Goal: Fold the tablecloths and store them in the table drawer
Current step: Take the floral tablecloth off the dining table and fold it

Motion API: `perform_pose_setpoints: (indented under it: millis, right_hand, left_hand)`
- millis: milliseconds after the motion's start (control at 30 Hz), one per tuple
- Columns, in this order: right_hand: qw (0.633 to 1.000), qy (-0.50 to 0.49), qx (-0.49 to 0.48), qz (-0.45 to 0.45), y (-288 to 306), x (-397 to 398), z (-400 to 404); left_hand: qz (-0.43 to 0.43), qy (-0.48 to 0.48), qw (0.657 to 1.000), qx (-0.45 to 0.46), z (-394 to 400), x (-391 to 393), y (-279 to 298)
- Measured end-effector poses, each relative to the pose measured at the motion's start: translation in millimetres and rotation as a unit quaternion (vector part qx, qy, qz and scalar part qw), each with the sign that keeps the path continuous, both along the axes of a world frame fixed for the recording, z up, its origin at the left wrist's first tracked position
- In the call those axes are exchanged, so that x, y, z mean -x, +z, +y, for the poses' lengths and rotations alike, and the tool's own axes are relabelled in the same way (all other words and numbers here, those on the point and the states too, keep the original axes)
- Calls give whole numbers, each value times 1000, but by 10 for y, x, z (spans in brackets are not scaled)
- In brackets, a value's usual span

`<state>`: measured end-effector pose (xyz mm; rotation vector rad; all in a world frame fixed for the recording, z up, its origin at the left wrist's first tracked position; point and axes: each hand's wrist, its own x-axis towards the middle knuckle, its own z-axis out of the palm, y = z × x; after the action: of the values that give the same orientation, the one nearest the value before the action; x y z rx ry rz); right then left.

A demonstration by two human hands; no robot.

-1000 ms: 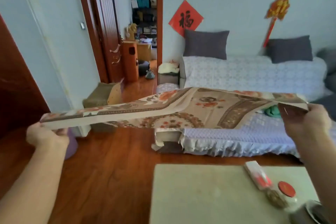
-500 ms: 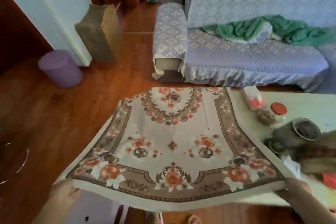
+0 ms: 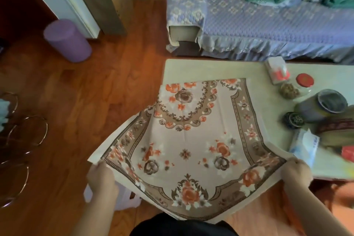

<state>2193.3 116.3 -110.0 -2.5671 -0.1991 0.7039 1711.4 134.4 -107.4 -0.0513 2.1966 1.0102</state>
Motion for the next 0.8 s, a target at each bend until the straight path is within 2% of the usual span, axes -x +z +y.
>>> perform_pose_setpoints:
  millis: [100, 167, 300, 400, 467, 700, 800]
  right_hand:
    - [995, 58, -79, -19, 509, 424, 181]
    - [983, 113, -143, -36, 835, 699, 281]
    - [922, 299, -245, -1, 1386, 1446, 454]
    - [881, 383, -276, 4, 1476, 1895, 444]
    - [863, 408, -297, -5, 1480, 2119, 420]
    - [847, 386, -364, -46, 1397, 2236, 188]
    - [858, 384, -339, -28, 1364, 2282, 169]
  left_hand:
    - [46, -127, 990, -29, 58, -235, 318]
    - [63, -221, 969, -90, 124, -547, 615]
    - [61, -362, 911, -190, 95, -1176, 1123]
    - [100, -451, 849, -258, 46, -1531, 1423]
    - [113, -466, 830, -285, 42, -1613, 1465]
    - [160, -460, 830, -272, 34, -1618, 1353]
    - [178, -468, 821, -273, -24, -1659, 1338]
